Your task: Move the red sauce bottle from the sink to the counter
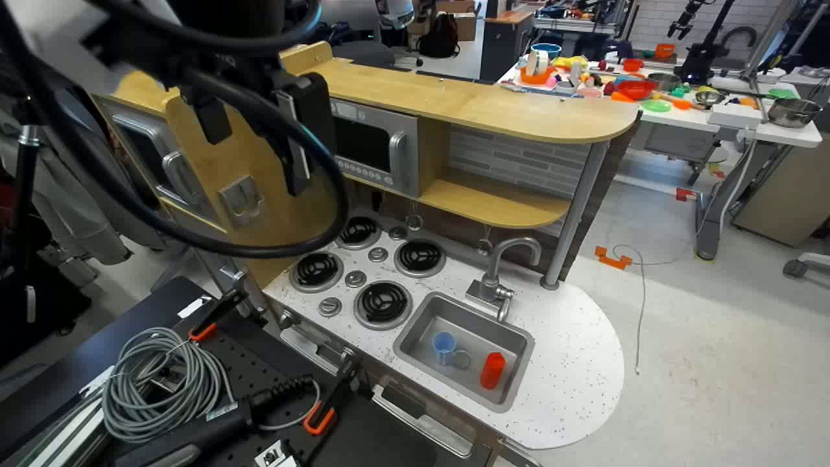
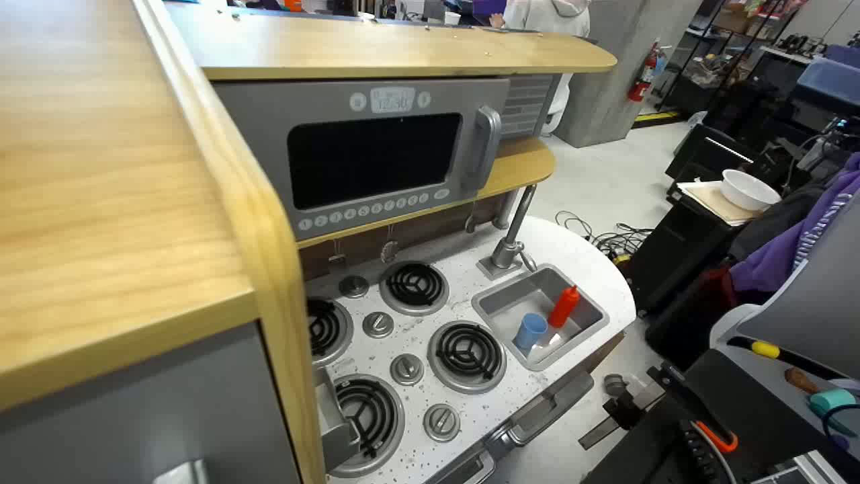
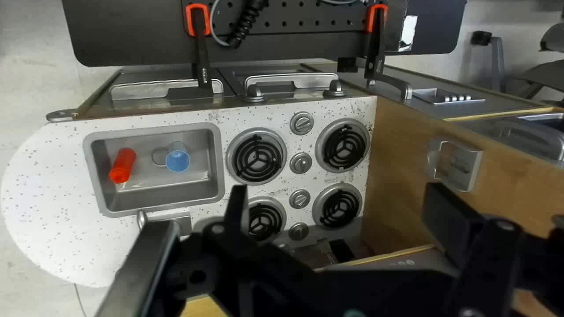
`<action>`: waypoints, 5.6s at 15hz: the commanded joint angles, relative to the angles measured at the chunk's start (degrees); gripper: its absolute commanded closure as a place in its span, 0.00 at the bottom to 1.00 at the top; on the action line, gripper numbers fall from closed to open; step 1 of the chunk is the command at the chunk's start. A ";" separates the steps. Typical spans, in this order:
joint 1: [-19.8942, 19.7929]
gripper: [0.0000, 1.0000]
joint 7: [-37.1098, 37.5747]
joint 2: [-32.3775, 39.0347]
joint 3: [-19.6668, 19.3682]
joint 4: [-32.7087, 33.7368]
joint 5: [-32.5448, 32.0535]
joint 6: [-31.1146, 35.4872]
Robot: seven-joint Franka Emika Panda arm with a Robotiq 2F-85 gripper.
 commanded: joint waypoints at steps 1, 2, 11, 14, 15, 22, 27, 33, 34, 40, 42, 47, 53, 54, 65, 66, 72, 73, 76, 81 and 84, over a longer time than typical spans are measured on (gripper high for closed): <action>-1.63 0.00 -0.81 0.34 1.41 0.11 0.91 -0.19; -1.63 0.00 -0.81 0.34 1.41 0.11 0.91 -0.19; -1.63 0.00 -0.81 0.34 1.41 0.11 0.91 -0.19; -1.63 0.00 -0.81 0.34 1.41 0.11 0.91 -0.19; -1.63 0.00 -0.81 0.34 1.41 0.11 0.91 -0.19; -1.63 0.00 -0.81 0.34 1.41 0.11 0.91 -0.19; -2.16 0.00 -1.21 5.60 1.67 -1.75 -0.64 7.50; -2.45 0.00 -7.48 18.02 -0.37 -3.72 -0.43 26.46; -2.68 0.00 -9.47 20.51 -1.03 -3.67 -0.12 29.72; -3.09 0.00 -19.46 41.58 -0.21 1.22 8.74 48.80; -2.05 0.00 -21.72 48.50 -0.80 4.78 11.93 51.44; -3.87 0.00 -20.41 63.83 0.62 16.63 12.28 51.79; -11.27 0.00 -2.75 79.56 5.29 32.50 -4.60 49.70; -11.13 0.00 -0.64 81.95 4.81 34.78 -6.14 49.21; -10.79 0.00 7.26 94.13 4.86 49.01 -11.87 42.30; -10.79 0.00 7.19 94.56 4.90 49.90 -12.22 40.70; -11.13 0.00 6.00 96.16 5.63 53.39 -13.87 32.89; -11.13 0.00 5.94 96.54 5.69 53.90 -14.21 32.22; -12.13 0.00 4.27 97.53 7.05 55.31 -14.38 31.37; -13.44 0.00 -0.43 98.92 9.51 56.90 -14.41 31.48; -13.31 0.00 -1.29 99.79 9.80 58.04 -14.37 30.56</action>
